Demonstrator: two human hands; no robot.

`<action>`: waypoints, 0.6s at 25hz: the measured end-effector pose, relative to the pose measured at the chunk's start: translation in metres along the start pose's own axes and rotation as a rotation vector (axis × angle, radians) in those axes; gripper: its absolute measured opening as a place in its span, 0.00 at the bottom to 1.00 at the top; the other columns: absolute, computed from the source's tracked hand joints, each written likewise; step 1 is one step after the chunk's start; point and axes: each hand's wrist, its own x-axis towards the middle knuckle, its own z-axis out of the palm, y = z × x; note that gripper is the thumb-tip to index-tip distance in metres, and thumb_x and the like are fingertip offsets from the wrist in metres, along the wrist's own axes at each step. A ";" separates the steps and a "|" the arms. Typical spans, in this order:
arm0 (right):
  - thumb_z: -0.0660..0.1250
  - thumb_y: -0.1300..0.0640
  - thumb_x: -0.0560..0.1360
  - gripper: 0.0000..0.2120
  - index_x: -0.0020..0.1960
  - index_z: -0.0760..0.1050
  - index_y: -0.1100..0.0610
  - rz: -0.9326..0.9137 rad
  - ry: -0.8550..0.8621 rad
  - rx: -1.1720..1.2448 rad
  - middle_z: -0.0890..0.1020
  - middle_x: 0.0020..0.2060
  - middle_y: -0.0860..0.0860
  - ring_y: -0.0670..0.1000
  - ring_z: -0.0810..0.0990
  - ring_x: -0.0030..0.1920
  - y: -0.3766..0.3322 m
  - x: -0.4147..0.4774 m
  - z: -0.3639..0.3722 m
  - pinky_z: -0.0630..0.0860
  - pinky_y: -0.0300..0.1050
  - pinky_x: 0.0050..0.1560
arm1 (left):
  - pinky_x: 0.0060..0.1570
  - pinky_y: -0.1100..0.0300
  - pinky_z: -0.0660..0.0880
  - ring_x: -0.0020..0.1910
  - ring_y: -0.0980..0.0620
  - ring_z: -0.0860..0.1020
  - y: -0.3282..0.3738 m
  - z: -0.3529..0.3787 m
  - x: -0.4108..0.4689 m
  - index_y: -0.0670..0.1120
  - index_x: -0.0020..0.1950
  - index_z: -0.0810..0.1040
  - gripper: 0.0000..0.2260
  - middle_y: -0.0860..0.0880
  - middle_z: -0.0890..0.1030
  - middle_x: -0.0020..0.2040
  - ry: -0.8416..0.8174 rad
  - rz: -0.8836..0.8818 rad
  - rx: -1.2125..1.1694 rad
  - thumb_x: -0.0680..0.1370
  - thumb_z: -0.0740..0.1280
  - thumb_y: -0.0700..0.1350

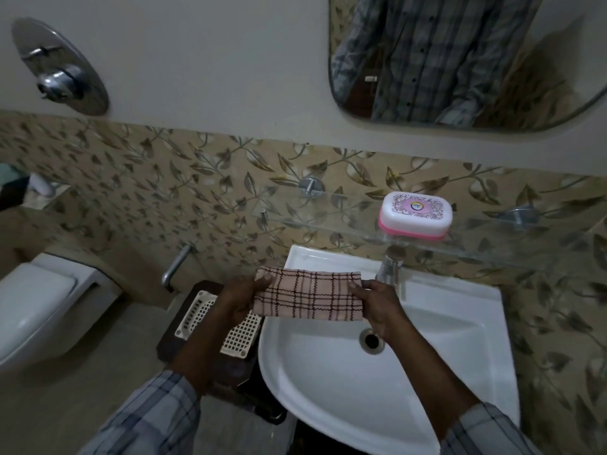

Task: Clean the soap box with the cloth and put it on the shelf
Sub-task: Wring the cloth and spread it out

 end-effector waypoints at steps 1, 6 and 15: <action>0.68 0.63 0.79 0.08 0.55 0.76 0.65 0.000 0.032 -0.088 0.85 0.47 0.62 0.60 0.85 0.45 0.007 0.003 0.006 0.84 0.54 0.44 | 0.38 0.54 0.83 0.36 0.49 0.84 -0.002 -0.003 0.003 0.35 0.56 0.80 0.08 0.42 0.86 0.41 0.007 0.012 0.049 0.80 0.66 0.38; 0.67 0.69 0.77 0.15 0.63 0.71 0.64 0.025 0.076 -0.139 0.82 0.52 0.63 0.62 0.83 0.50 0.033 0.023 0.069 0.82 0.53 0.43 | 0.36 0.51 0.84 0.34 0.46 0.83 0.018 -0.065 0.033 0.33 0.57 0.78 0.09 0.40 0.84 0.39 0.079 0.010 0.115 0.78 0.65 0.31; 0.58 0.73 0.72 0.13 0.49 0.75 0.59 -0.185 0.193 -0.723 0.80 0.47 0.55 0.55 0.79 0.49 0.188 0.092 0.274 0.72 0.42 0.47 | 0.42 0.50 0.79 0.47 0.42 0.79 -0.047 -0.248 0.132 0.42 0.66 0.69 0.19 0.36 0.79 0.50 0.245 0.210 0.462 0.78 0.60 0.27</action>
